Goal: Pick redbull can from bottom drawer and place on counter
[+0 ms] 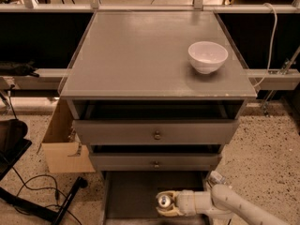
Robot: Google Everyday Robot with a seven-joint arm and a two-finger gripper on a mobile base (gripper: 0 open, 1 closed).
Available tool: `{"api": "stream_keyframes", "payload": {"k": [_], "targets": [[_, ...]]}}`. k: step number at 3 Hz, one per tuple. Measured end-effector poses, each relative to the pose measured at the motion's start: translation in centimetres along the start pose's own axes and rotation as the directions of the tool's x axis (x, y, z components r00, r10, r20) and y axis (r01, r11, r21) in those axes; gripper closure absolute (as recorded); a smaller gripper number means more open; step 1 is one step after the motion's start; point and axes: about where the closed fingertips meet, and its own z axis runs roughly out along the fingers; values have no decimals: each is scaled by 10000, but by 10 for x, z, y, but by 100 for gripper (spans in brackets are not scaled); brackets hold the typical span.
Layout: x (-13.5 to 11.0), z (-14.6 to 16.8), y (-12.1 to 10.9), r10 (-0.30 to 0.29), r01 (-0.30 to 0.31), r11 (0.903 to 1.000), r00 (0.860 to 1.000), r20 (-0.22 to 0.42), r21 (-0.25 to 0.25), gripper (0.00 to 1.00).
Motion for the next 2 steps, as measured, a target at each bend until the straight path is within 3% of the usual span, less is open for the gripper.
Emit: {"api": "stream_keyframes", "payload": {"k": [1,2], "targets": [[-82,-28,28,-80,82,9985,10000,35,-544,100],[-164,-62,29,-411,427,9939,9990,171,-1014,100]]}}
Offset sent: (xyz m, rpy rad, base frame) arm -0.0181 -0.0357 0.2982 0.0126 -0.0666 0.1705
